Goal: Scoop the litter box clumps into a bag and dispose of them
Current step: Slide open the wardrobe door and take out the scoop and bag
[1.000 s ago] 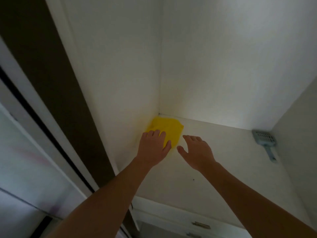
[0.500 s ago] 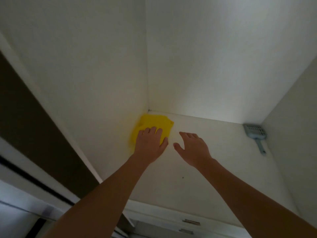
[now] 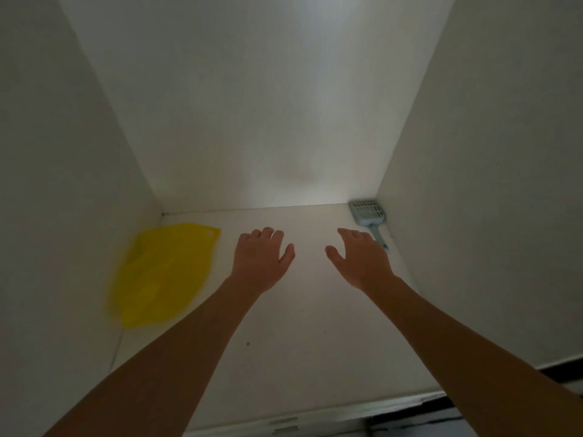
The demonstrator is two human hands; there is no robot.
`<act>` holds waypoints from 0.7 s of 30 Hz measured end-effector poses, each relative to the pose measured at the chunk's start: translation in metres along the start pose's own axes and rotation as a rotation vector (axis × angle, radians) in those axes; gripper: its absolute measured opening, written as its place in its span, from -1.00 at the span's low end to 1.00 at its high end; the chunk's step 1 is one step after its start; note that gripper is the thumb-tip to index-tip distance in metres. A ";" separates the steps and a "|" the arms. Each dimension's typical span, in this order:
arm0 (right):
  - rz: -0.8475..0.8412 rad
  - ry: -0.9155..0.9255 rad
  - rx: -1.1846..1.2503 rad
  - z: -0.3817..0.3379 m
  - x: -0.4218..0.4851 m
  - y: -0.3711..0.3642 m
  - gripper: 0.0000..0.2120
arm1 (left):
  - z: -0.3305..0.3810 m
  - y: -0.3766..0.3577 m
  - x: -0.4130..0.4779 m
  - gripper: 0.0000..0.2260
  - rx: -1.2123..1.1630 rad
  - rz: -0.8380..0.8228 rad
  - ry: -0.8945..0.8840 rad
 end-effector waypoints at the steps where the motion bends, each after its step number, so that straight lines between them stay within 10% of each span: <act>1: -0.002 -0.022 -0.003 0.010 0.003 0.000 -0.41 | 0.005 -0.004 0.006 -0.53 -0.007 -0.005 -0.009; 21: -0.099 -0.329 -0.017 0.120 0.081 -0.058 -0.39 | 0.034 -0.038 0.046 -0.52 -0.118 -0.006 -0.021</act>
Point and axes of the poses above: each hand's wrist, its own x-axis towards the middle knuckle, its own y-axis out of the back of the hand, z = x × y, the point moved 4 cm from there along x, towards the middle knuckle, and after that the axes turned 8 degrees about x, right-handed, at the moved point
